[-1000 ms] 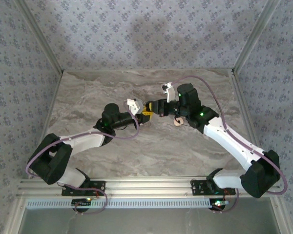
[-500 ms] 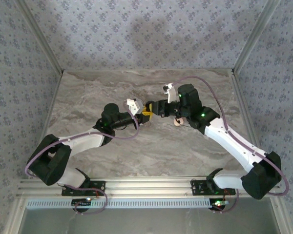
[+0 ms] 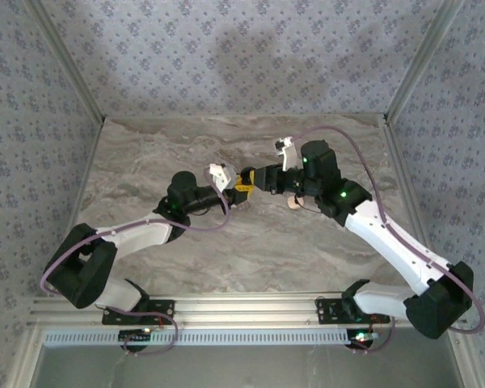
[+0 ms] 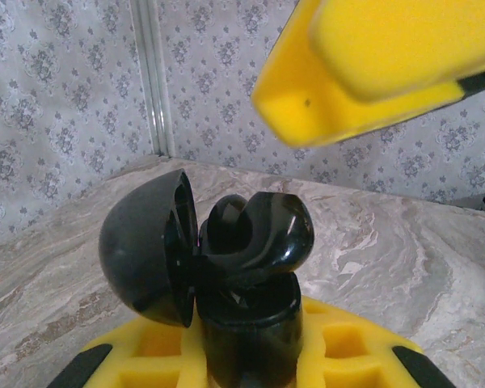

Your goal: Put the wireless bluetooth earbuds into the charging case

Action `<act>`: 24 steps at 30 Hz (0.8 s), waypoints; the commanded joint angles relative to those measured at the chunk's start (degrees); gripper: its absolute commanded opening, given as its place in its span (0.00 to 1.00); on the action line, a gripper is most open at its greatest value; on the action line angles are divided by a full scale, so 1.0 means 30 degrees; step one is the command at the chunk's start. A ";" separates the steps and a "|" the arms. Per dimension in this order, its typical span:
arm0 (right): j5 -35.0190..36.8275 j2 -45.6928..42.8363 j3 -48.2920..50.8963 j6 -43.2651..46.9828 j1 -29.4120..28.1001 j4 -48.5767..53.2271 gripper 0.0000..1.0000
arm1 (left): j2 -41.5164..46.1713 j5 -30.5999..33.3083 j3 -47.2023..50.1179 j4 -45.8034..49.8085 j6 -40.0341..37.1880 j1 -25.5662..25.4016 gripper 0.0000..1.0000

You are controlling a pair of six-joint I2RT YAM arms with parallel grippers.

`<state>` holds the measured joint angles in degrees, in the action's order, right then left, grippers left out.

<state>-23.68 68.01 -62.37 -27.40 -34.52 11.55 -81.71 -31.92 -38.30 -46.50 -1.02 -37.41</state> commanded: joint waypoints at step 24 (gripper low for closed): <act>-0.1514 0.0818 0.0435 -0.0247 -0.0702 -0.1393 0.12 | 0.0691 -0.0301 -0.0474 -0.0320 -0.0269 -0.0030 0.14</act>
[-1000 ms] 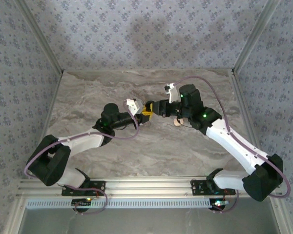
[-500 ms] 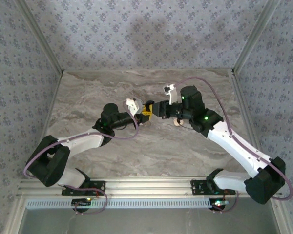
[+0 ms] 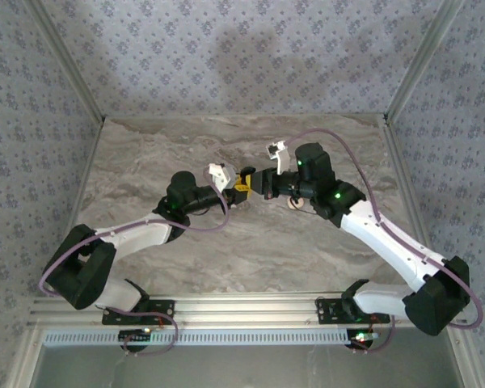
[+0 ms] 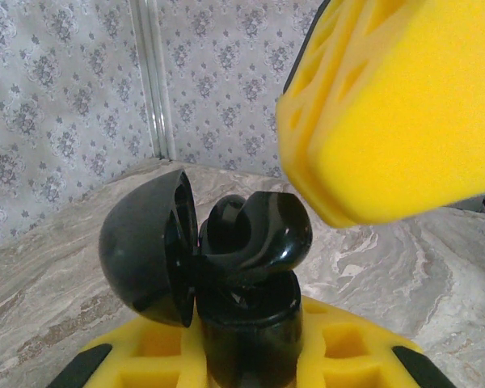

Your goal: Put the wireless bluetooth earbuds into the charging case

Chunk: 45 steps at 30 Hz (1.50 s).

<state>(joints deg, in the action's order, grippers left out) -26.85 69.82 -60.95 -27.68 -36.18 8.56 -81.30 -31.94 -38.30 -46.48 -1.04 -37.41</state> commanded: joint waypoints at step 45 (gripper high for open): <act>-0.0356 -0.0095 0.0277 0.0343 0.0607 -0.0165 0.36 | 0.0626 -0.0573 -0.0463 -0.0327 -0.0097 0.0000 0.14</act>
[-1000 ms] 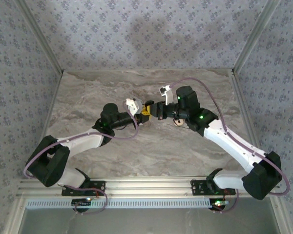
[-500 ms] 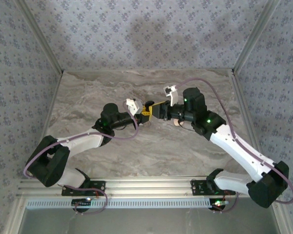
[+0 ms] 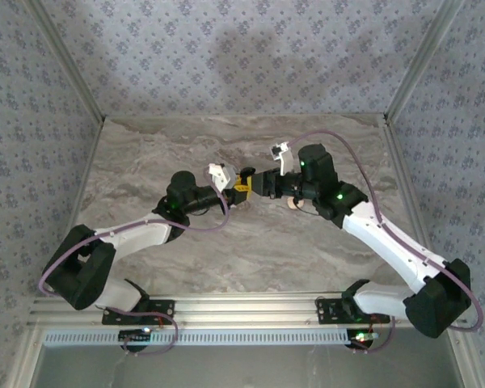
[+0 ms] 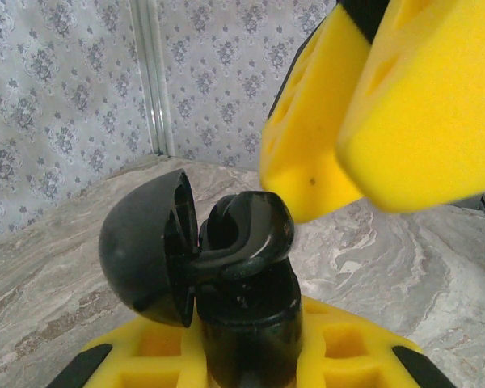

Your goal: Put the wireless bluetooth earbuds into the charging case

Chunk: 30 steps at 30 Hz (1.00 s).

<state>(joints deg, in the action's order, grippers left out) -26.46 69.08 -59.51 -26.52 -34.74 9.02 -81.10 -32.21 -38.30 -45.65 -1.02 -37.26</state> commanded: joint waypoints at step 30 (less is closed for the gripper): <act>-0.0816 0.1077 -0.0532 -0.0293 -0.0401 -0.1170 0.18 | 0.0545 -0.0559 -0.0562 -0.0549 -0.0134 -0.0076 0.14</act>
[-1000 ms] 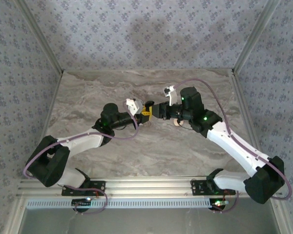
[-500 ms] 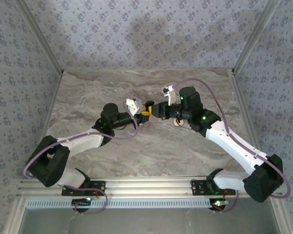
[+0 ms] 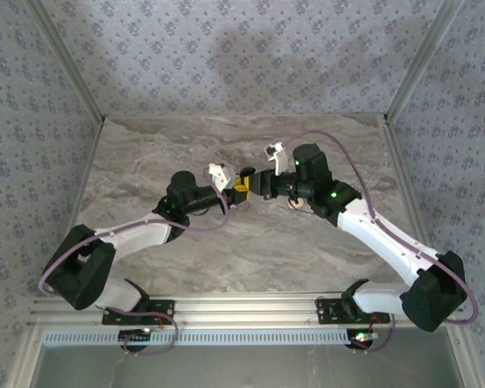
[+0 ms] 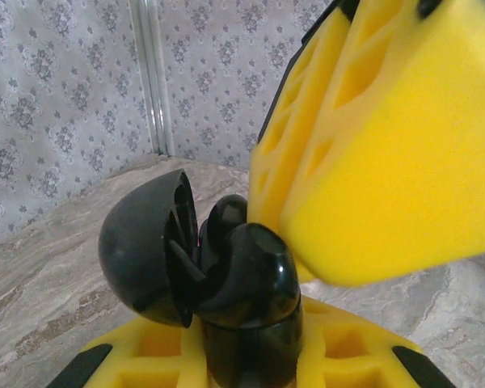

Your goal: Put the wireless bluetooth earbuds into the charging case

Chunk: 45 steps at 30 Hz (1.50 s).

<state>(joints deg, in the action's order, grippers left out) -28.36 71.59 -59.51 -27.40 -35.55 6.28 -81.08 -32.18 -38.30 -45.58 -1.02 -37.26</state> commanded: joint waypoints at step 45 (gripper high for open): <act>0.1265 0.0305 -0.1932 0.0889 -0.1004 0.1326 0.14 | 0.0770 -0.0668 -0.0650 -0.0040 -0.0209 -0.0075 0.14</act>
<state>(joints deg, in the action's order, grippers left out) -26.22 72.44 -63.26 -25.82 -38.41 8.95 -80.88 -32.62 -38.54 -44.73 -1.02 -37.19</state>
